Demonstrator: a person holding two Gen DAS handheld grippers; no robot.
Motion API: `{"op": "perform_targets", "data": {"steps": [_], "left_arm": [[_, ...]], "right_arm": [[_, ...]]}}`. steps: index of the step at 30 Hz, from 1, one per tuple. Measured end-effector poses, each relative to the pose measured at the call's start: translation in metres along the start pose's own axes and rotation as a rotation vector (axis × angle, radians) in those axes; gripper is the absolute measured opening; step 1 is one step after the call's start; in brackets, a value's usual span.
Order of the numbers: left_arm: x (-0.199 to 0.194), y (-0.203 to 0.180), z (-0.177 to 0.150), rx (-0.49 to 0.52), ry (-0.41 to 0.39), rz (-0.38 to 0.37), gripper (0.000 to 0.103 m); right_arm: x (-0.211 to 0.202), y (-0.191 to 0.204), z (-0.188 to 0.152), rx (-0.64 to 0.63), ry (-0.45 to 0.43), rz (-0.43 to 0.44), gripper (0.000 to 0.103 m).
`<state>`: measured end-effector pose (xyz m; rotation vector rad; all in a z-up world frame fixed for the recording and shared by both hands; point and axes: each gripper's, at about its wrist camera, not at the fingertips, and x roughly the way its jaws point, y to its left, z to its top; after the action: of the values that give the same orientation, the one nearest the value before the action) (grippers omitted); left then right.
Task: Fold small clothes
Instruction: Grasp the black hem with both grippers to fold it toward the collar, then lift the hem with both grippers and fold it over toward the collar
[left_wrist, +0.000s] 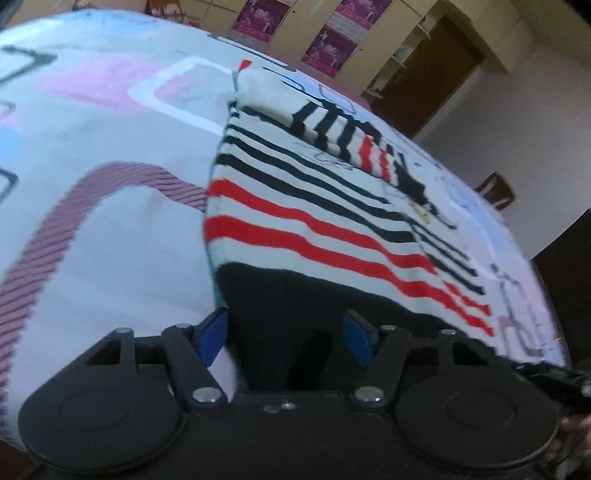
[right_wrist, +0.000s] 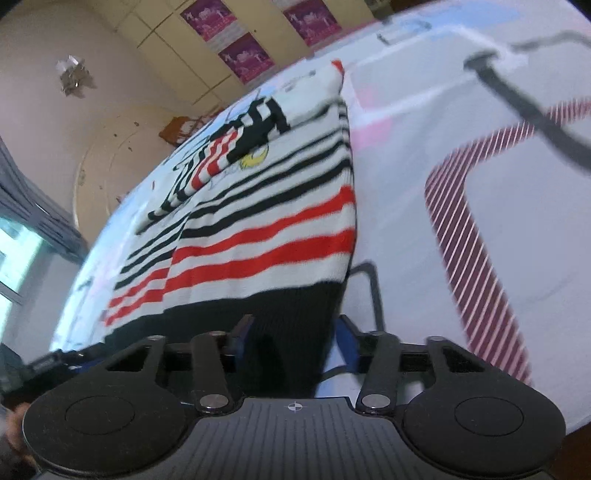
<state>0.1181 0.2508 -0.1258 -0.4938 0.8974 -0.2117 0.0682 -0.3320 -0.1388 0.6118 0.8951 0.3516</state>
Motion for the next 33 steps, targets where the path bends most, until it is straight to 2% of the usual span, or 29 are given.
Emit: {"op": "perform_targets", "data": {"steps": [2, 5, 9, 12, 13, 15, 16, 17, 19, 20, 21, 23, 25, 27, 28, 30, 33], "left_arm": [[0.005, 0.008, 0.003, -0.045, -0.003, -0.057, 0.065], [0.014, 0.017, 0.012, -0.11, 0.003, -0.141, 0.065], [0.014, 0.016, 0.007, -0.106, 0.03, -0.198, 0.061], [0.01, 0.015, -0.002, -0.102, 0.032, -0.221, 0.061], [0.011, 0.015, -0.002, -0.108, 0.029, -0.222, 0.06], [0.017, 0.018, 0.003, -0.134, 0.027, -0.214, 0.046], [0.021, 0.018, 0.006, -0.143, 0.028, -0.197, 0.042], [0.024, 0.018, 0.008, -0.142, 0.029, -0.19, 0.036], [0.028, 0.017, 0.01, -0.127, 0.024, -0.167, 0.022], [0.028, 0.017, 0.01, -0.127, 0.023, -0.146, 0.009], [0.025, 0.017, 0.01, -0.132, 0.01, -0.146, 0.008], [0.008, 0.017, 0.007, -0.145, -0.076, -0.203, 0.008], [-0.002, 0.014, 0.004, -0.129, -0.123, -0.191, 0.008], [0.008, 0.011, 0.003, -0.079, -0.077, -0.107, 0.008], [0.021, 0.011, 0.001, -0.061, -0.022, -0.046, 0.008], [0.025, 0.012, 0.0, -0.099, -0.036, -0.058, 0.007], [0.018, 0.007, 0.003, -0.094, -0.059, -0.053, 0.007]], "right_arm": [[0.001, -0.005, 0.003, 0.055, -0.003, 0.027, 0.044], [0.004, -0.005, 0.008, 0.068, 0.009, 0.06, 0.044], [0.007, -0.011, 0.005, 0.116, 0.03, 0.108, 0.029], [0.003, -0.013, -0.003, 0.128, 0.044, 0.147, 0.029], [0.002, -0.013, -0.004, 0.128, 0.044, 0.151, 0.029], [0.005, -0.014, -0.002, 0.15, 0.04, 0.158, 0.027], [0.007, -0.014, 0.0, 0.159, 0.037, 0.157, 0.013], [0.009, -0.014, 0.001, 0.161, 0.036, 0.152, 0.009], [0.014, -0.013, 0.003, 0.157, 0.033, 0.144, 0.006], [0.014, -0.012, 0.003, 0.143, 0.034, 0.134, 0.006], [0.012, -0.01, 0.004, 0.129, 0.025, 0.127, 0.005], [-0.002, -0.003, 0.005, 0.095, -0.026, 0.137, 0.005], [-0.018, 0.001, 0.007, 0.075, -0.081, 0.165, 0.005], [-0.02, 0.001, 0.007, 0.047, -0.085, 0.142, 0.005], [-0.013, -0.001, 0.006, 0.031, -0.053, 0.108, 0.005], [0.004, -0.007, 0.003, 0.025, 0.027, 0.036, 0.005], [-0.006, -0.005, 0.005, 0.048, -0.029, 0.079, 0.005]]}}
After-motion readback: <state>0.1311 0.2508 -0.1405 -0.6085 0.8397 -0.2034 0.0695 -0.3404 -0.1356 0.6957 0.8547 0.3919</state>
